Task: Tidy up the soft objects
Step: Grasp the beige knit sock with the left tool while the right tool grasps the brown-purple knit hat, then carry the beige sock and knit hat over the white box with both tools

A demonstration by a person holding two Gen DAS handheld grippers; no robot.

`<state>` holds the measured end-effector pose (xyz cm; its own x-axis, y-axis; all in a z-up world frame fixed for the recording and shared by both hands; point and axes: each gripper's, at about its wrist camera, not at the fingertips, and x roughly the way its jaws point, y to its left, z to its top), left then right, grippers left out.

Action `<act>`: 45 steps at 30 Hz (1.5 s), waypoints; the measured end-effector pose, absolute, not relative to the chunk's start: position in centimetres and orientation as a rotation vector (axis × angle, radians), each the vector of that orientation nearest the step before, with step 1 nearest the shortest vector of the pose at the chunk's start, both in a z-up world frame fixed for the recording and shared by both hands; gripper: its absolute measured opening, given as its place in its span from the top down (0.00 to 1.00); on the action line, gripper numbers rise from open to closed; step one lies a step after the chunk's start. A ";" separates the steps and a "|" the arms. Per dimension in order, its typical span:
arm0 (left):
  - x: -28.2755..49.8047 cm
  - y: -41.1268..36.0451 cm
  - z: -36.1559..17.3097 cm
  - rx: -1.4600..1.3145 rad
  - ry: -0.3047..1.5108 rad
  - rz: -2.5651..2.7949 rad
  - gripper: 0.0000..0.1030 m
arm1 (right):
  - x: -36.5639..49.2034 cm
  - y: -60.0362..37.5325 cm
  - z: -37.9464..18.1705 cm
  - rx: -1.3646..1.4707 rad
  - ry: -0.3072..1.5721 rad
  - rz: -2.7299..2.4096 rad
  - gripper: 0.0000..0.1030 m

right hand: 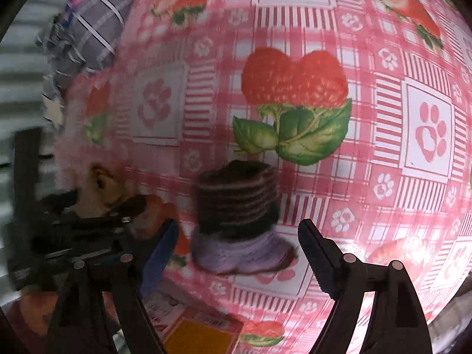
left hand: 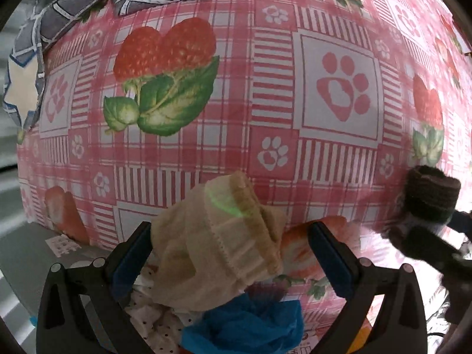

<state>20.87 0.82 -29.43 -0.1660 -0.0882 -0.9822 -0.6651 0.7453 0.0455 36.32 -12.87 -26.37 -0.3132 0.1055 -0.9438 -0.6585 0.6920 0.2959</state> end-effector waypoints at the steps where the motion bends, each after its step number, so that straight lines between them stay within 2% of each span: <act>1: 21.0 0.8 -29.5 -0.604 1.683 0.565 0.00 | 36.0 -12.8 -26.6 -0.454 1.722 0.813 0.17; 7: 20.3 1.8 -30.2 -0.657 1.681 0.536 0.00 | 34.8 -11.4 -26.6 -0.539 1.662 0.817 0.17; 8: 20.3 1.8 -30.3 -0.658 1.686 0.532 0.00 | 34.4 -10.9 -26.7 -0.546 1.659 0.812 0.21; 9: 20.4 1.9 -30.4 -0.664 1.696 0.529 0.00 | 34.2 -10.7 -26.6 -0.559 1.645 0.806 0.31; 11: 20.7 2.1 -30.7 -0.674 1.713 0.526 0.00 | 32.7 -9.6 -27.0 -0.555 1.642 0.817 0.43; 13: 21.2 2.2 -30.8 -0.682 1.728 0.524 0.00 | 32.5 -9.6 -27.0 -0.546 1.659 0.818 0.45; 15: 21.4 2.3 -30.9 -0.685 1.739 0.519 0.00 | 32.1 -10.1 -26.9 -0.507 1.674 0.825 0.54; 17: 21.8 2.4 -31.1 -0.687 1.731 0.525 0.01 | 32.7 -11.4 -26.4 -0.458 1.690 0.828 0.54; 20: 21.7 2.0 -29.5 -0.651 1.673 0.530 0.17 | 33.5 -12.5 -25.4 -0.394 1.682 0.844 0.54; 21: 21.9 1.6 -28.9 -0.622 1.653 0.520 0.32 | 33.6 -12.7 -24.7 -0.394 1.661 0.850 0.54; 22: 22.3 1.2 -28.3 -0.585 1.634 0.501 0.53 | 33.9 -13.0 -24.3 -0.394 1.648 0.854 0.54; 24: 22.7 0.6 -27.5 -0.543 1.614 0.475 0.64 | 34.3 -13.4 -23.2 -0.375 1.638 0.858 0.54; 34: 22.4 -1.1 -20.5 -0.424 1.428 0.503 0.64 | 35.7 -16.4 -19.3 -0.285 1.619 0.847 0.54; 45: 18.7 -4.4 -15.3 -0.383 1.351 0.480 0.64 | 32.2 -18.7 -13.9 -0.214 1.572 0.880 0.54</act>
